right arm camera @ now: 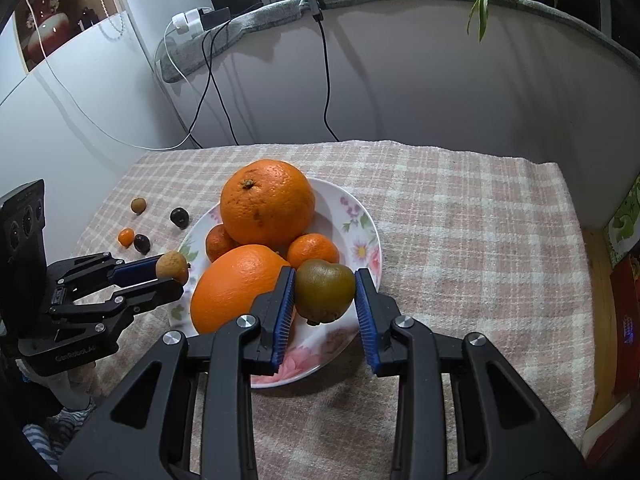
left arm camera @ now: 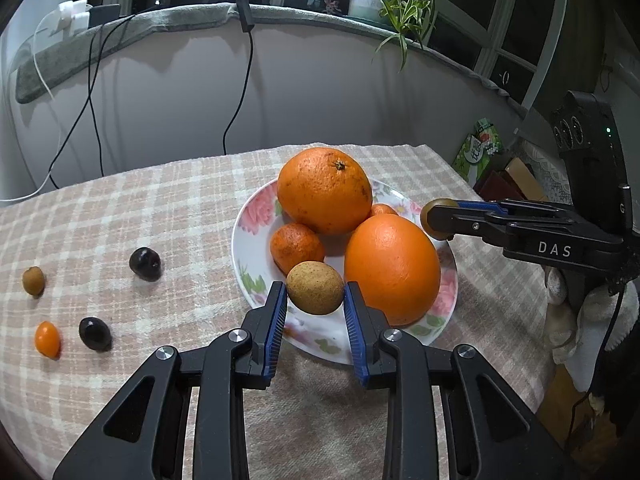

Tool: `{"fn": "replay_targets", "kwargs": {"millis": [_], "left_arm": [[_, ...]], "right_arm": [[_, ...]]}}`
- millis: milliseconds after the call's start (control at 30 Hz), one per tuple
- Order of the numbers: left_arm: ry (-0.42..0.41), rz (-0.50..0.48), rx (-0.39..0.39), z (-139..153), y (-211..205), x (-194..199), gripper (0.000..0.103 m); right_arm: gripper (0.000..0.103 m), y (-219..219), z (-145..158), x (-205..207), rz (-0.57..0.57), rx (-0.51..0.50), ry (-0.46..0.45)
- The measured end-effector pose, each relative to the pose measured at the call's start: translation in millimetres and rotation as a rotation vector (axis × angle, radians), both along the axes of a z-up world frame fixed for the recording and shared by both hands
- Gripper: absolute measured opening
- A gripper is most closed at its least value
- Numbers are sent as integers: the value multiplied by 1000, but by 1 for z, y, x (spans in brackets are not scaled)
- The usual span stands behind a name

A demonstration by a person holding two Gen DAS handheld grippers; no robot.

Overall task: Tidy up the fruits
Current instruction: 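Carry both kiwis onto the plate and open both tools, then withdraw both tools from the plate toward the remaining fruit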

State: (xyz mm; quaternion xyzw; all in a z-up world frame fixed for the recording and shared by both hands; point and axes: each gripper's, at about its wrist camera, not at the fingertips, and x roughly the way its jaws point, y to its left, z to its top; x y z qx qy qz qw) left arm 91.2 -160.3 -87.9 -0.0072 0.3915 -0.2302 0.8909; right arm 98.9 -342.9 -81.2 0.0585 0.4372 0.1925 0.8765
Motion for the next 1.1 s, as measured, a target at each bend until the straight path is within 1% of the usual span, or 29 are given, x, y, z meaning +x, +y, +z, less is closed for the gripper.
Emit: {"fn": "replay_targets", "kwargs": {"millis": [100,133,167,200,233,267,300,333,367,433,500,733,933,1000,1033,1100], "left_arm": [[0,-4,-3,0,0,1,28],[-2,-5,-2,0,0,1,33],[-3,-4,-2,0,0,1,42],[-4,-4,-5,0,1,1,45],[-5,-4,-7,1,1,1,48],[-8,-3,-7,1,1,1,49],[-9,-1,-4,2,1,1,50],[-9,2,-2,2,2,1,57],[-10,5,-4,2,3,1,59],[-10,5,-9,2,4,0,59],[-13,7,-6,3,5,0,60],[-25,24,-14,8,13,-3,61],[-48,60,-16,16,31,-6,61],[-55,78,-13,18,40,-8,64],[-59,90,-12,19,46,-9,67],[-62,108,-11,21,56,-12,68]], "right_arm": [[33,0,0,1,-3,-6,2],[34,0,-1,1,-3,-7,4],[40,0,0,2,-5,-6,4],[50,0,0,1,-9,-4,0],[56,-1,1,1,-13,-3,-5],[61,-1,3,1,-16,-1,-13],[61,-2,4,1,-17,1,-17],[61,-2,5,1,-16,2,-18],[61,-2,6,1,-17,2,-18],[64,-2,6,1,-16,2,-17],[76,-1,7,1,-20,4,-22],[77,8,16,-2,-5,-2,-40],[77,22,26,-2,23,-14,-58],[77,30,30,-2,38,-18,-64],[77,34,31,-1,45,-19,-68],[77,43,35,-1,66,-21,-75]]}}
